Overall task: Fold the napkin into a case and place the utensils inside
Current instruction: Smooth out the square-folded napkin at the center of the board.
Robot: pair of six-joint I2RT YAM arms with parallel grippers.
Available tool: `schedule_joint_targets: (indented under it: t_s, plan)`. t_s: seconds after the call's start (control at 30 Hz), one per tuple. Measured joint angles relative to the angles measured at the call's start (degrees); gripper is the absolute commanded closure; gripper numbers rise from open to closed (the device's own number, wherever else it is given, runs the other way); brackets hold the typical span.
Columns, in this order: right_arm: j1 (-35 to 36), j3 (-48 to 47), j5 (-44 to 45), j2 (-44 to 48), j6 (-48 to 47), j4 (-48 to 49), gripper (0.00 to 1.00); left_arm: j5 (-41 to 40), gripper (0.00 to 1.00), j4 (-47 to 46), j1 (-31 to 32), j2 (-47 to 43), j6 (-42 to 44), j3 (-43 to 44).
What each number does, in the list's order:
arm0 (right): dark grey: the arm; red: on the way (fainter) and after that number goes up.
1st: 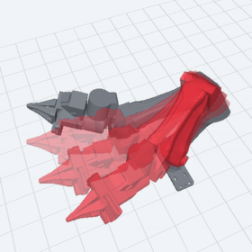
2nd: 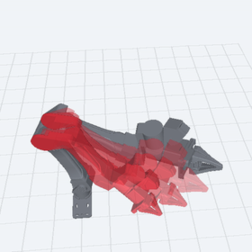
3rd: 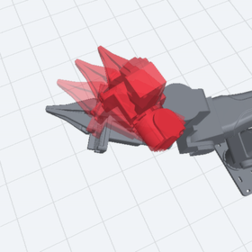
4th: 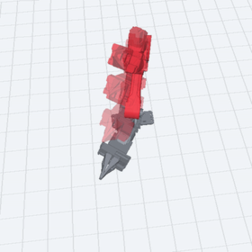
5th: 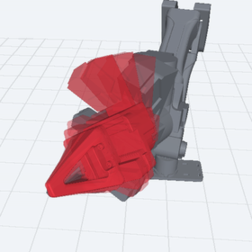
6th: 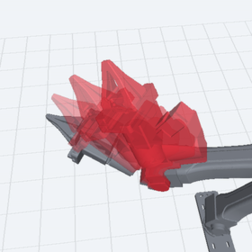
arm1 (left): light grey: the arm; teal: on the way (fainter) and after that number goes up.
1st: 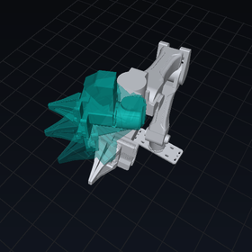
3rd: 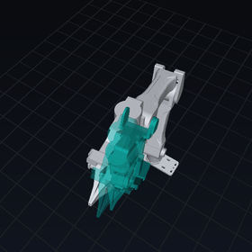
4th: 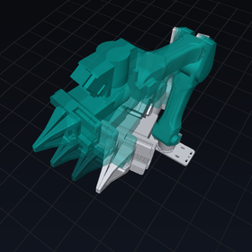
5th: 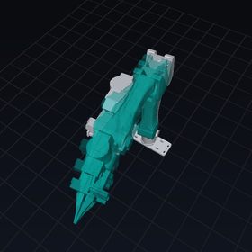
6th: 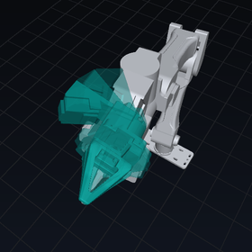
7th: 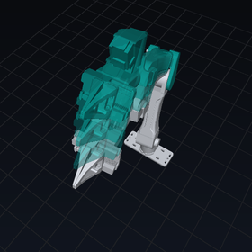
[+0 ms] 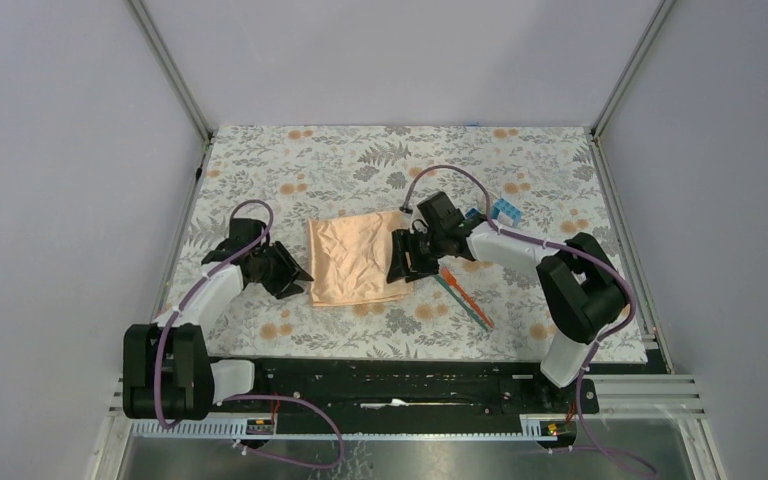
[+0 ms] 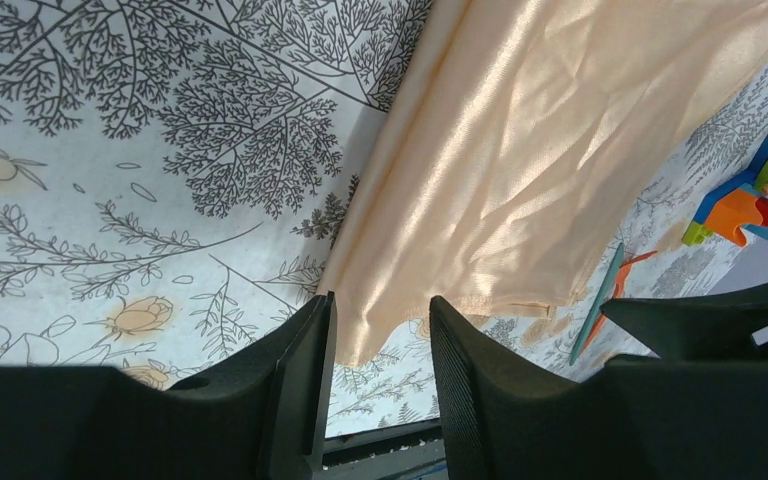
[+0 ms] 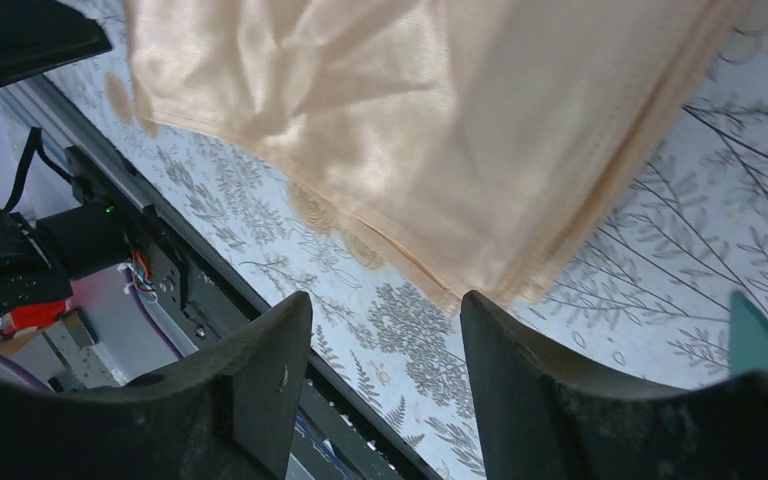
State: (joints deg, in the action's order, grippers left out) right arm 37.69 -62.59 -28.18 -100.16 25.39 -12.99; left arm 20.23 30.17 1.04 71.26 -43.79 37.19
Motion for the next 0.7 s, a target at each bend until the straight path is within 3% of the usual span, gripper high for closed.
schedule_joint_targets:
  t_s: [0.3, 0.53, 0.7]
  plan:
    - [-3.58, 4.13, 0.66, 0.04, 0.94, 0.02, 0.36, -1.07, 0.55, 1.18, 0.0, -1.14, -0.35, -0.59]
    - [-3.69, 10.82, 1.36, 2.64, 6.91, 3.26, 0.33, -1.01, 0.65, 1.42, 0.07, -0.42, -0.22, -2.75]
    - [-3.69, 15.15, 1.53, 3.65, 13.94, 8.87, 0.34, -1.01, 0.67, 1.42, 0.28, 0.28, -0.22, -3.1]
